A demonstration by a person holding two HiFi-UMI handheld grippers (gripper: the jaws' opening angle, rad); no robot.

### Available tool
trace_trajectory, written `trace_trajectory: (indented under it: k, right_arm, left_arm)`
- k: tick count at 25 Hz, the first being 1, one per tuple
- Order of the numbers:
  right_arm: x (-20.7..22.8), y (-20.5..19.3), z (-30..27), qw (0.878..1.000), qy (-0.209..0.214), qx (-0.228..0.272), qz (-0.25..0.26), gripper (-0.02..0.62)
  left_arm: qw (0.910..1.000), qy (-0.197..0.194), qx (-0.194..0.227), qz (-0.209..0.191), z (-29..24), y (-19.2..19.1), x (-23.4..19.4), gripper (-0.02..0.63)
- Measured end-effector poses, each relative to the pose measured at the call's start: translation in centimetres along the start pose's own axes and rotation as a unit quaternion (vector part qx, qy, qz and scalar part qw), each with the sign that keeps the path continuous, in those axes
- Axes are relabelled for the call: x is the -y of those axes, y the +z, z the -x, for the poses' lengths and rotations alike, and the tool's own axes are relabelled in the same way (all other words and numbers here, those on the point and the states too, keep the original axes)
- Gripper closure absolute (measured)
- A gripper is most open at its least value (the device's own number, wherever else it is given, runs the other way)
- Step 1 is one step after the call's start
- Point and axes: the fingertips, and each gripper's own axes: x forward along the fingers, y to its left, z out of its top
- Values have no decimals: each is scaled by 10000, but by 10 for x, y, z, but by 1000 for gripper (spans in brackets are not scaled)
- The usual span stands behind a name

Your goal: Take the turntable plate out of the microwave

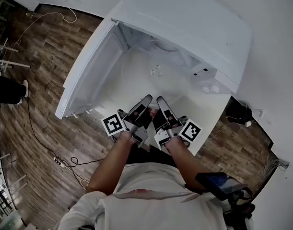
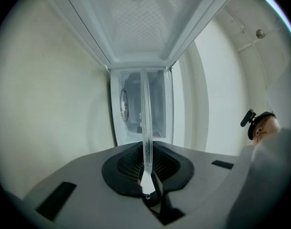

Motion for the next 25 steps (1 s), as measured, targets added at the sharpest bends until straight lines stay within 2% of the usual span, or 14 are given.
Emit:
trace_trajectory:
  k: [7, 17, 25]
  right_arm:
    - [-35, -31, 17, 9996, 81, -245, 87, 558]
    - [-78, -62, 41, 9996, 239, 2, 175, 558]
    - [-99, -100, 63, 9991, 142, 317, 252, 558]
  left_arm:
    - [9996, -37, 258, 47, 38, -14, 32, 563]
    - [9997, -186, -3, -171, 71, -30, 75, 563]
    - [9993, -205, -298, -100, 111, -43, 96, 560]
